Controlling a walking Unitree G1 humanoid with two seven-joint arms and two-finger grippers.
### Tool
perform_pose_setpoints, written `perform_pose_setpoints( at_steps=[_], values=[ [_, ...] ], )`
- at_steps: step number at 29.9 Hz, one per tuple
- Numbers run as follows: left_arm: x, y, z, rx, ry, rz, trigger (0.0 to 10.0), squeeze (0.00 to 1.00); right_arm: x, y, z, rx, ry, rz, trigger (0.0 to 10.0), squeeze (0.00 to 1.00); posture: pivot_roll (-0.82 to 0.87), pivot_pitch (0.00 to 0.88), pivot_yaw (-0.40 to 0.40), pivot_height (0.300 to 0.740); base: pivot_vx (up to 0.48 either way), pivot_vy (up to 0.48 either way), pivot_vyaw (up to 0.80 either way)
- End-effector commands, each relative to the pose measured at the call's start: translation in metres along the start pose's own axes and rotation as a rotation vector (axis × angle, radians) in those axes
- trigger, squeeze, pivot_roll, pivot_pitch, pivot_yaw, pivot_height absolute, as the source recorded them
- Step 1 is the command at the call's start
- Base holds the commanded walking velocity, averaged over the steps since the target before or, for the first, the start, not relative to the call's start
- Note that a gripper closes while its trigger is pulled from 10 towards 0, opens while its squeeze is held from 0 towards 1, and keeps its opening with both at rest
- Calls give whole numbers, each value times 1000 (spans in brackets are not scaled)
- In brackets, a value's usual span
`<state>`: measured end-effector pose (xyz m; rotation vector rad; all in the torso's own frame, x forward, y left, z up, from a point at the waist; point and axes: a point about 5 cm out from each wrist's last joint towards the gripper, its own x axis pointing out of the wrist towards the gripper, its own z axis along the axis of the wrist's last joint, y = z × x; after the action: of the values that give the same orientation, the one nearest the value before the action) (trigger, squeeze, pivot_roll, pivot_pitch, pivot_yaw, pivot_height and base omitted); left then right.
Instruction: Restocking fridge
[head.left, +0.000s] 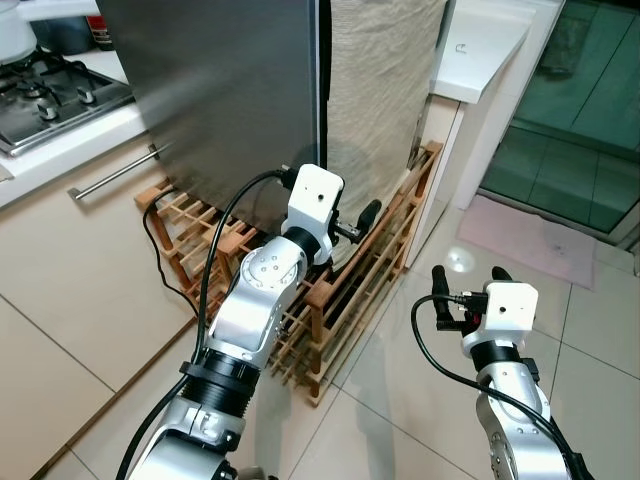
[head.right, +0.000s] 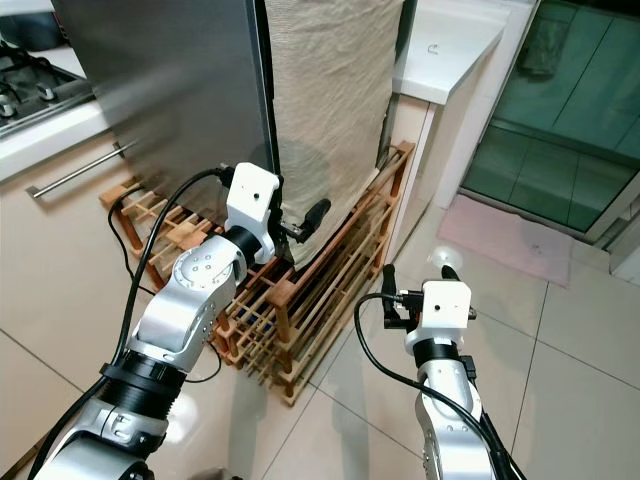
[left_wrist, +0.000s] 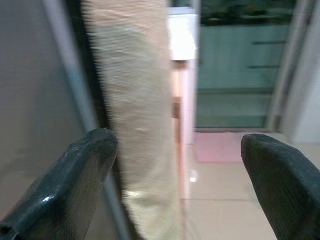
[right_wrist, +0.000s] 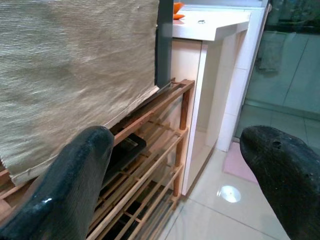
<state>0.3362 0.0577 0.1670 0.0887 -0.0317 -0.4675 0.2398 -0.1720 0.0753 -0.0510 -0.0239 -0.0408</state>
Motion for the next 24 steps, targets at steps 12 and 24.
perform_pose_setpoints(
  at_steps=[12,24],
  values=[
    [8,-7,15,-34,-55,9,10000,0,-4,-4,-3,-10,18,4,10000,0,20,26,14,740,0,0,0],
    [20,-12,16,-1,-44,1,10000,0,-4,-3,-3,-5,18,6,10000,0,15,25,15,740,0,0,0]
  ],
)
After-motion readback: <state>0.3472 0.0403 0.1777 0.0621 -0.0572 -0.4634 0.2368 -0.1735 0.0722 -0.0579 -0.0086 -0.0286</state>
